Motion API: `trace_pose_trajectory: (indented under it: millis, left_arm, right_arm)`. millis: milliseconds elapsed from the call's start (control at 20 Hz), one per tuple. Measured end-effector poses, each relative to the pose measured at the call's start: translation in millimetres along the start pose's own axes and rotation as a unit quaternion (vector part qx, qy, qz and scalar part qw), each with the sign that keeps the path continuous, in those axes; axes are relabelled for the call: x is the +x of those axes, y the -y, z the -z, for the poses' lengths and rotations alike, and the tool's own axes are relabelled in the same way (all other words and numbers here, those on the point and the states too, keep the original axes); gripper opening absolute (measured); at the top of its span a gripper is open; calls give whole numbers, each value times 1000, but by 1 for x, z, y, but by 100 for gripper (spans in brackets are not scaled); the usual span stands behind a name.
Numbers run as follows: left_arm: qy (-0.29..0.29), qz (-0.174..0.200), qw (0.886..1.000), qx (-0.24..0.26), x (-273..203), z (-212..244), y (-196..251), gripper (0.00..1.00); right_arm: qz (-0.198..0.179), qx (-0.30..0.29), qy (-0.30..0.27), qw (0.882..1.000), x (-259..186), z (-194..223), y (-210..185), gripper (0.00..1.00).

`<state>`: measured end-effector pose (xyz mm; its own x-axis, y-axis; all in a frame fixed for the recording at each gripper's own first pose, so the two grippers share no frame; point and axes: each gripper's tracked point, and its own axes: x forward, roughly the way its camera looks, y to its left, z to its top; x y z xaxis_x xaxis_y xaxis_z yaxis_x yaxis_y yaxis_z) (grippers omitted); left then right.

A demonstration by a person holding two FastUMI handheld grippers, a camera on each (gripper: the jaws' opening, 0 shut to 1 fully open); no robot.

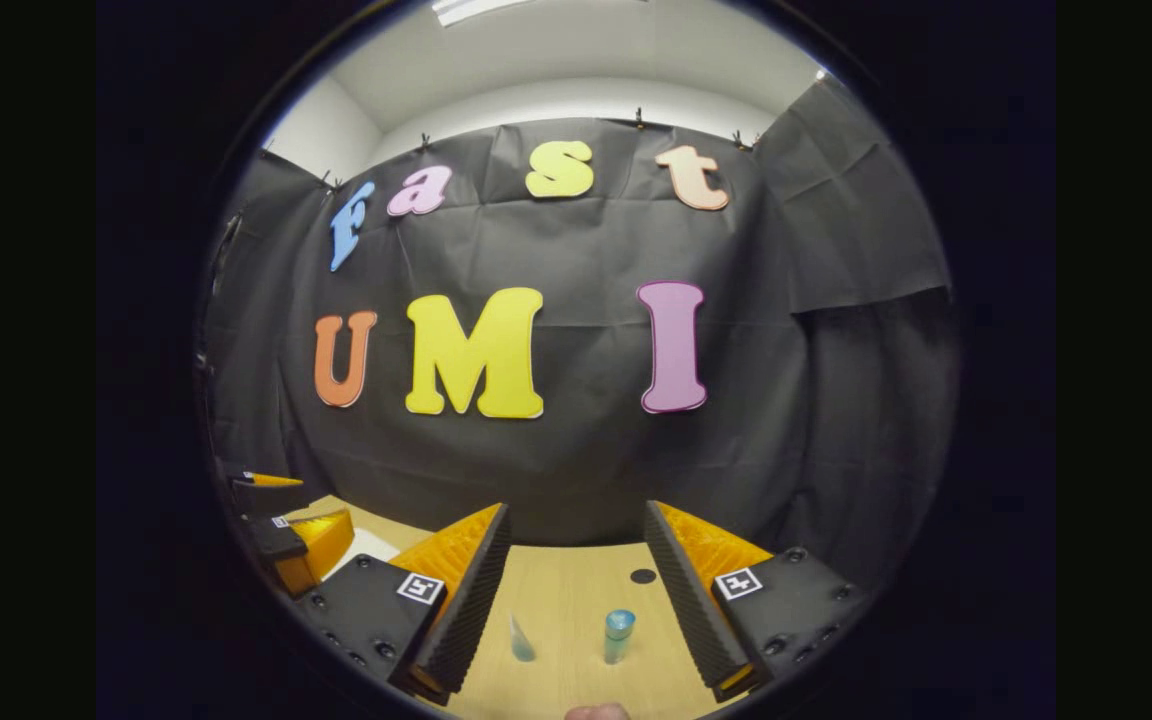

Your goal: First open the suitcase, pack the skin care products into it, and then close the suitcase.

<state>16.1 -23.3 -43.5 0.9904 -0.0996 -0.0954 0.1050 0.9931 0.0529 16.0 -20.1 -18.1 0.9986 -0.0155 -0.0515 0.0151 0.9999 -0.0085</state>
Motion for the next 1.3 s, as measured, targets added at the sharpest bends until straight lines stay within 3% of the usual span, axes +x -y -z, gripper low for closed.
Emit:
trace_pose_trajectory:
  millis: [150,250,450,550,750,900,1000,1250,1300]
  left_arm:
    - [-28,16,999,29,1,20,6,97]
    - [-45,28,995,81,7,36,10,98]
    - [-93,75,975,187,18,93,23,99]
    - [-121,80,961,236,24,119,22,98]
    - [-147,85,912,373,39,156,32,100]
    - [-179,92,887,416,51,194,33,96]
    - [-195,88,876,433,57,206,26,94]
    - [-236,80,856,454,73,230,12,68]
    - [-243,82,853,455,76,235,11,66]
  right_arm:
    - [9,-15,0,1000,2,2,16,77]
    - [18,-21,-4,1000,1,7,30,80]
    - [51,-43,-28,997,1,26,68,79]
    - [68,-41,-36,996,-2,31,86,79]
    - [97,-39,-44,994,-8,37,111,77]
    - [108,-36,-46,992,-14,40,121,79]
    - [119,-31,-50,991,-16,44,132,77]
    - [139,-25,-60,988,-24,52,152,79]
    - [141,-23,-61,988,-25,53,155,79]
